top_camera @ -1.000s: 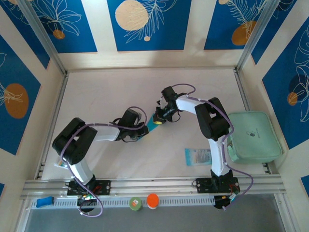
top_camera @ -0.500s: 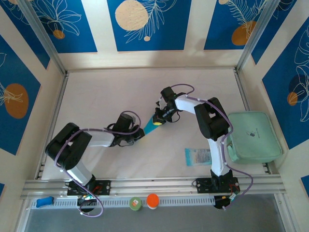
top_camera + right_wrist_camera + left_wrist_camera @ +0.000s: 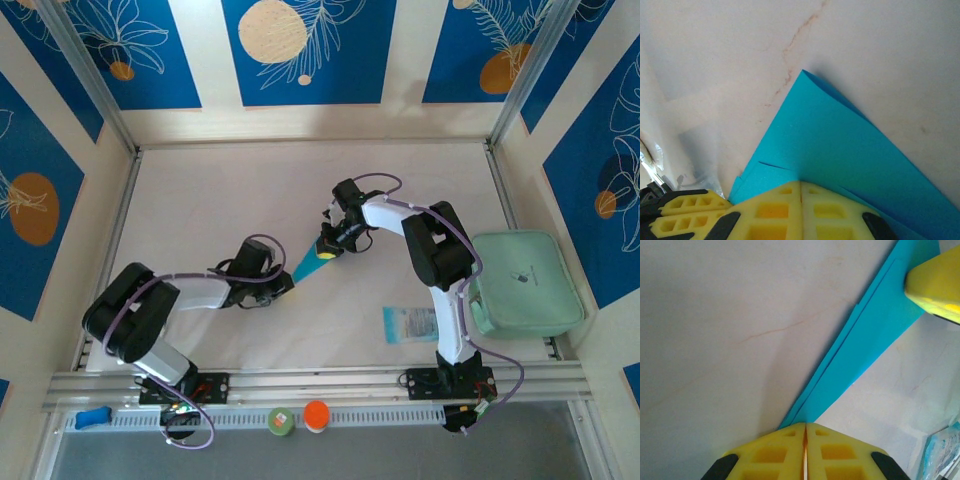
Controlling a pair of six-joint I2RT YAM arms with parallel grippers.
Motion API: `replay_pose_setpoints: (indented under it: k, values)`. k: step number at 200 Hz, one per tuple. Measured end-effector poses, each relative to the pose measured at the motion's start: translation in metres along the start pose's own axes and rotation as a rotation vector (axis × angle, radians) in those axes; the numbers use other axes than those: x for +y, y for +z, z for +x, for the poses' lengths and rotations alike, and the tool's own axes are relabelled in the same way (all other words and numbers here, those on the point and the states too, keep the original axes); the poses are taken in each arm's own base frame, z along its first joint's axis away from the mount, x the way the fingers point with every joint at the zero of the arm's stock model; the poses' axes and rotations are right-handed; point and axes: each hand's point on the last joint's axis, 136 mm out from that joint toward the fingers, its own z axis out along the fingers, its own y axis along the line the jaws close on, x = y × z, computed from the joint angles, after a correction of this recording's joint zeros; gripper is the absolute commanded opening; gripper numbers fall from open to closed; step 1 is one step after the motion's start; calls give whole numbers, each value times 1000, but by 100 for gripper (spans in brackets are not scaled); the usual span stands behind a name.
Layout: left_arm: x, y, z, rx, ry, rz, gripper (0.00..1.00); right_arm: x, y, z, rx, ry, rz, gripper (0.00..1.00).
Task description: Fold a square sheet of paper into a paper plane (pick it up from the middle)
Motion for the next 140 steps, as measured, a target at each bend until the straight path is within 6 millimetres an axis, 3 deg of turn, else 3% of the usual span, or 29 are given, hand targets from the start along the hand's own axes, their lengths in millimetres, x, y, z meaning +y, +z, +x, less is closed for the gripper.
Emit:
replay_pose_setpoints:
  k: [76,112,140]
  values:
    - [19,-37,-9,-34,-44,-65,24,-5,-6,-10,-30,-19,23,6]
    - [15,-66,-22,-113,-2,-74,50,-2,-10,-14,-43,-77,25,12]
    - [15,-86,-37,-176,16,-123,78,16,-30,-13,-82,-137,18,31]
